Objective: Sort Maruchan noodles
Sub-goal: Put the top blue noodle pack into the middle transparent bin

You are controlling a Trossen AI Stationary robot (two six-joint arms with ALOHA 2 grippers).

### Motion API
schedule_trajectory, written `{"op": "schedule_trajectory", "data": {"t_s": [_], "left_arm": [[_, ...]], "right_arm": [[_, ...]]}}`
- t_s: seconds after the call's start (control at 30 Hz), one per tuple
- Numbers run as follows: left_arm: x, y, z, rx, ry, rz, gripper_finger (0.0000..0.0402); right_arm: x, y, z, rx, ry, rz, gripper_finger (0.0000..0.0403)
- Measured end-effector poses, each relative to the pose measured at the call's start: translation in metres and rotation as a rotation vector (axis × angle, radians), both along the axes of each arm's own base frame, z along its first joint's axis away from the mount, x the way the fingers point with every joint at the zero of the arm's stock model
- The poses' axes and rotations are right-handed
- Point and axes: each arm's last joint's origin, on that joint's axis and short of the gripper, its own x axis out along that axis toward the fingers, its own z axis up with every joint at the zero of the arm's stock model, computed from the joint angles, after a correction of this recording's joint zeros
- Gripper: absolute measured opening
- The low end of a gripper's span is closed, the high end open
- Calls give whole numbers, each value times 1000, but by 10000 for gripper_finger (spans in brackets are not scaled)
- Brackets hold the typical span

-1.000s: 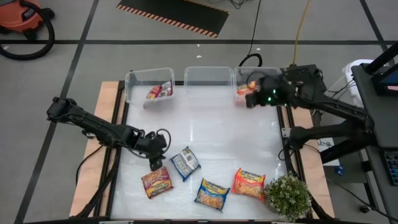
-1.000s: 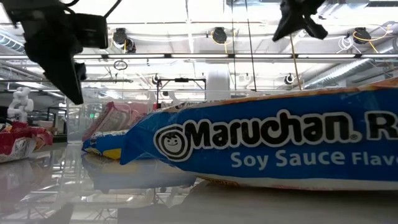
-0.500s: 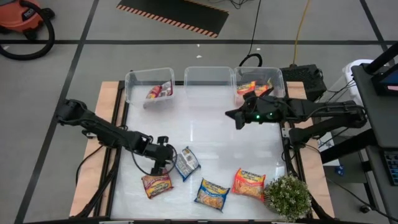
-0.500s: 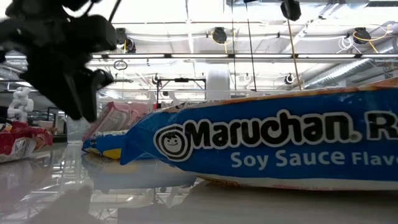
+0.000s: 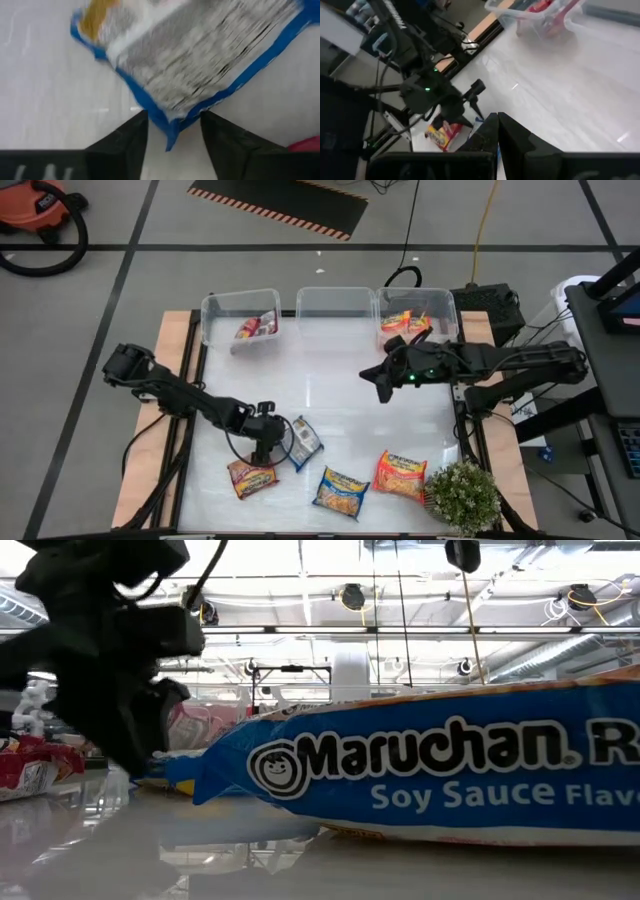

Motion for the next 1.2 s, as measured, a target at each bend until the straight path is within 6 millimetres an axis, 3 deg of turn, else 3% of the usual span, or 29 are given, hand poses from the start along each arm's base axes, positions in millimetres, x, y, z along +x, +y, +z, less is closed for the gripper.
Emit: {"op": "schedule_trajectory", "data": {"t_s": [0.13,0.27,0.4,0.53,0.73,0.93,1.2], "left_arm": [[3,-1,-10,16,30,-3,225],[6,-2,-18,15,37,-20,221],[8,-3,-16,20,6,-49,179],[8,2,-6,-14,-29,-9,107],[12,13,22,-153,-101,150,14],[21,25,66,-276,-218,303,8],[41,59,106,-458,-328,638,7]], "right_arm": [[-5,-3,0,-34,29,13,4],[-11,-7,1,-64,44,29,4],[-16,-11,4,-63,46,73,4],[-21,-14,3,-90,79,132,4],[-25,-22,-1,-172,143,150,4],[-25,-28,-1,-286,158,208,4],[-25,-30,-1,-437,177,303,5]]}}
